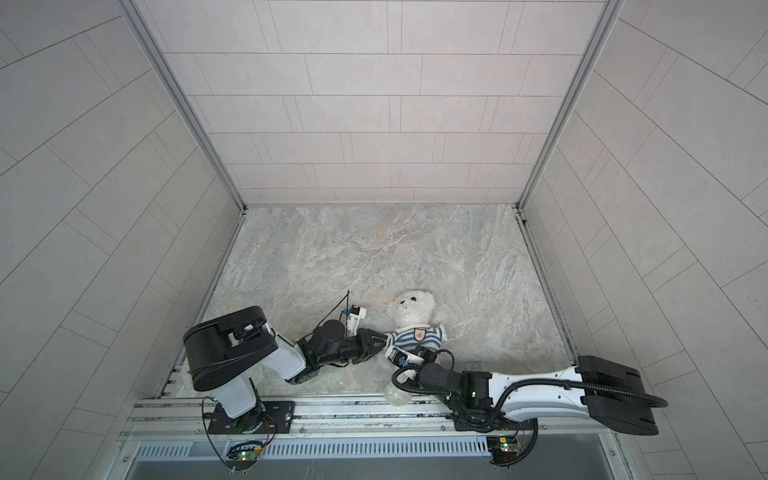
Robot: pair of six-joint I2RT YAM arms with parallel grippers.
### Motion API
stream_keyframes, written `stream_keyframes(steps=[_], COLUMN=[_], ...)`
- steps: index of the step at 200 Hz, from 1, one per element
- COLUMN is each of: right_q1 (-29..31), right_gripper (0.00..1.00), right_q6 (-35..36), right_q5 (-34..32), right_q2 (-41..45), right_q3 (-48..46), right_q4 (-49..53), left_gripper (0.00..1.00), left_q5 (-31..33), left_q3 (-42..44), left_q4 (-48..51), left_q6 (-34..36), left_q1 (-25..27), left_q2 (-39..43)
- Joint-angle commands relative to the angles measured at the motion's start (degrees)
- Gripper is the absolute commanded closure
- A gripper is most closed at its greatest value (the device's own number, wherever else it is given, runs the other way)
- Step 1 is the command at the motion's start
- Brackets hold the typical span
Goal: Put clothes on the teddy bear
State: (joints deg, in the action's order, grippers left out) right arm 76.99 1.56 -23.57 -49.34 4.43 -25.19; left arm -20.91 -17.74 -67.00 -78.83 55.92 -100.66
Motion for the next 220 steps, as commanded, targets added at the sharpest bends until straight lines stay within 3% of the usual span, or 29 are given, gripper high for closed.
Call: stream_keyframes(steps=[1, 33, 59, 151, 187, 220], right_q1=[0.34, 0.35, 0.35, 0.35, 0.26, 0.26], right_gripper=[1.0, 1.0, 1.0, 1.0, 1.0, 1.0], right_q6=[-0.88, -1.26, -1.14, -4.41, -6.76, -7.92], right_q5=[-0.94, -1.25, -1.55, -6.29, -9.92, -11.65], right_q2=[1.14, 2.52, 4.04, 13.11, 10.74, 6.39], right_q3=[-0.97, -1.68, -1.79, -4.21, -3.02, -1.52], right_q4=[1.18, 1.37, 2.61, 6.68, 7.57, 7.53], left_gripper=[0.73, 0.83, 1.0, 1.0, 1.0, 1.0], left_q5=[-1.2, -0.7, 0.65, 7.87, 9.13, 8.54], left_q3=[-1.42, -1.47, -0.52, 11.22, 16.13, 19.63], left_q4=[-4.21, -7.64, -8.81, -7.67, -8.65, -5.84], left_q6=[-1.85, -3.39, -3.34, 1.08, 2.04, 3.87], left_q1=[-0.19, -0.19, -0.2, -2.35, -4.44, -6.64], left_q2=[-2.38, -4.45, -3.61, 8.8, 12.96, 21.53])
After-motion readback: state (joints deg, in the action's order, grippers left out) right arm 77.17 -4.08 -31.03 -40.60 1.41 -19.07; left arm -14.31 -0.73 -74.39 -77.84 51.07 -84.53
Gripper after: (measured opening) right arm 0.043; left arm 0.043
